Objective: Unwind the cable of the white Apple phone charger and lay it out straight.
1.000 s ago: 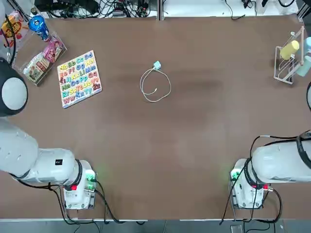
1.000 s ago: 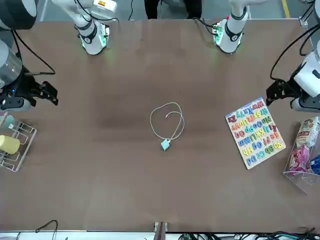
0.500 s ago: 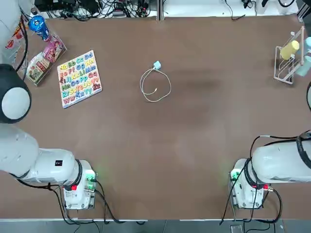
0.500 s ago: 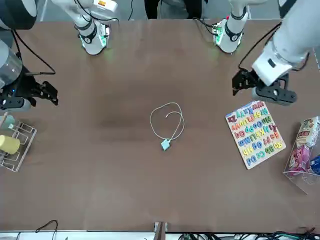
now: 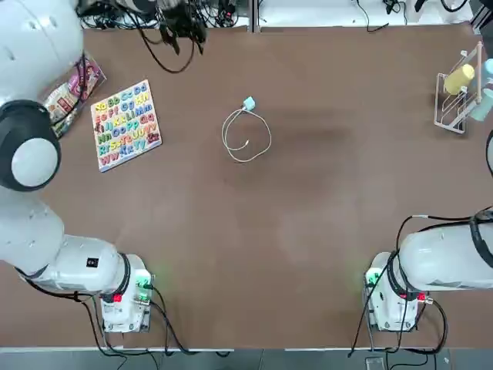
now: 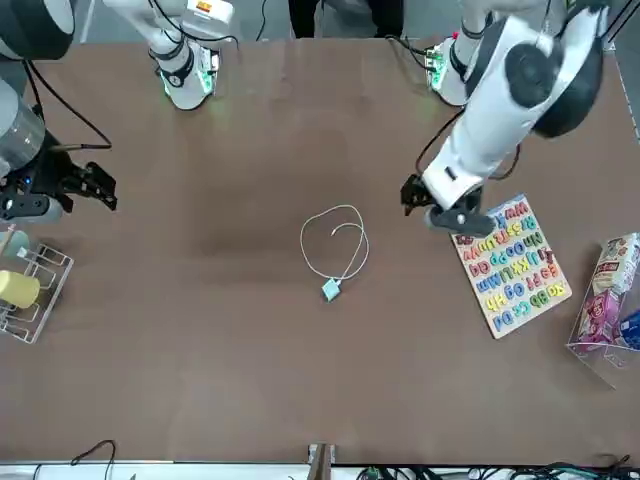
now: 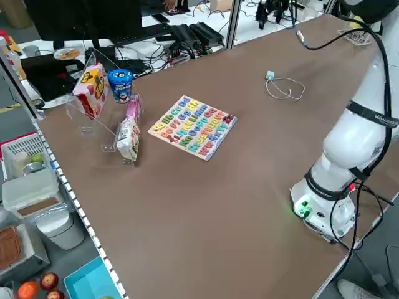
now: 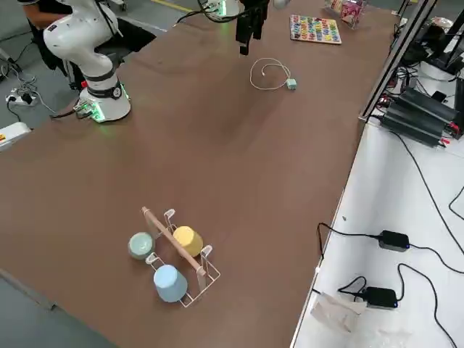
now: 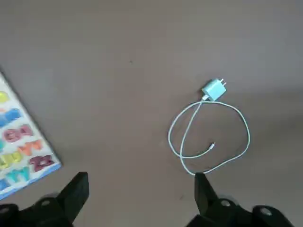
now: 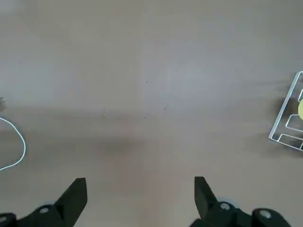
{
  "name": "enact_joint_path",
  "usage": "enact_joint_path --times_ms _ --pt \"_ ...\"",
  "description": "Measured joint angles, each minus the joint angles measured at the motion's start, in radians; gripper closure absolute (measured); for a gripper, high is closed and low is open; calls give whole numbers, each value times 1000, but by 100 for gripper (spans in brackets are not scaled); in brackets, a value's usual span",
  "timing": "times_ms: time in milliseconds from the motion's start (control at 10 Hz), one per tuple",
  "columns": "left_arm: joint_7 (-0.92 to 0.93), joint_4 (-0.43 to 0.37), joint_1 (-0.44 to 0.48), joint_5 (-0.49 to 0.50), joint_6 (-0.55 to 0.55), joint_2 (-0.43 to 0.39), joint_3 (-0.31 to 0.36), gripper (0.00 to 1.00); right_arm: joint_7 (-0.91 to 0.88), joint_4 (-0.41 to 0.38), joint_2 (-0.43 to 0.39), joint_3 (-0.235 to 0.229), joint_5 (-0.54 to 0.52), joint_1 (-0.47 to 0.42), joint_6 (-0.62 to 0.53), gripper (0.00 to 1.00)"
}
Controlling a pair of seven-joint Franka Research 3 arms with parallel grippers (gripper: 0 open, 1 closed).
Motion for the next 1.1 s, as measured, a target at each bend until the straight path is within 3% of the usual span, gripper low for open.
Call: enact_joint_path --times_ms 500,700,1100 --pt "-21 -6 -102 113 199 215 -1 16 15 -1 0 0 0 0 3 0" --pt "-25 -5 -120 165 277 302 -1 28 86 -5 4 0 0 0 7 0" --pt "-112 -4 -142 307 359 411 -1 33 300 -18 33 2 1 23 18 0"
